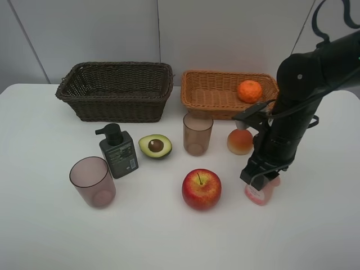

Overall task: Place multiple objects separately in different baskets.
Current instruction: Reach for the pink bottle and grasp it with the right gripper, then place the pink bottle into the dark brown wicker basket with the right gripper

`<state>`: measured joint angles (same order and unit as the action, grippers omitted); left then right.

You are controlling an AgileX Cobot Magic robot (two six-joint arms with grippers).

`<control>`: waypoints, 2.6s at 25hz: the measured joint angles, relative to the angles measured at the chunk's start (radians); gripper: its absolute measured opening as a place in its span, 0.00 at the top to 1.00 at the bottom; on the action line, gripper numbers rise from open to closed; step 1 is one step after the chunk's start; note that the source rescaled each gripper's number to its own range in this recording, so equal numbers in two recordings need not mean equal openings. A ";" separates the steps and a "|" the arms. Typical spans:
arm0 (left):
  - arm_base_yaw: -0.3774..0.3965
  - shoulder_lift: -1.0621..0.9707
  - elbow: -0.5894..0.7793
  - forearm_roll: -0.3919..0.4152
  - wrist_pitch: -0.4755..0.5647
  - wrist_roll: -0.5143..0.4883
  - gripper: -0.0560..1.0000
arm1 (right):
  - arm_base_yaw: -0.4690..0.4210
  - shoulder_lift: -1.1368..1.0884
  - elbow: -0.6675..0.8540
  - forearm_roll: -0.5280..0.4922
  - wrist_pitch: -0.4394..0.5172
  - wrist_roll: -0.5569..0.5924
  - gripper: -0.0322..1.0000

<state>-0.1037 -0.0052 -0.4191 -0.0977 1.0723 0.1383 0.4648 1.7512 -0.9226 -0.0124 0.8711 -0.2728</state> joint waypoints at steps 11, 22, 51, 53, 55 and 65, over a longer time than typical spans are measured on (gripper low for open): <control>0.000 0.000 0.000 0.000 0.000 0.000 0.03 | 0.000 -0.010 -0.016 -0.015 0.042 0.000 0.97; 0.000 0.000 0.000 0.000 0.000 0.000 0.03 | 0.000 -0.095 -0.150 -0.019 0.252 0.000 0.97; 0.000 0.000 0.000 0.000 0.000 0.000 0.03 | 0.002 -0.014 -0.606 0.256 -0.196 -0.211 0.97; 0.000 0.000 0.000 0.000 0.000 0.000 0.03 | 0.010 0.025 -0.606 0.261 -0.289 -0.211 0.97; 0.000 0.000 0.000 0.000 0.000 0.000 0.03 | 0.022 0.059 -0.606 0.273 -0.385 -0.211 0.97; 0.000 0.000 0.000 0.000 0.000 0.000 0.03 | 0.080 0.192 -0.606 0.299 -0.749 -0.211 0.97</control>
<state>-0.1037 -0.0052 -0.4191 -0.0977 1.0723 0.1383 0.5449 1.9435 -1.5284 0.2867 0.1220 -0.4838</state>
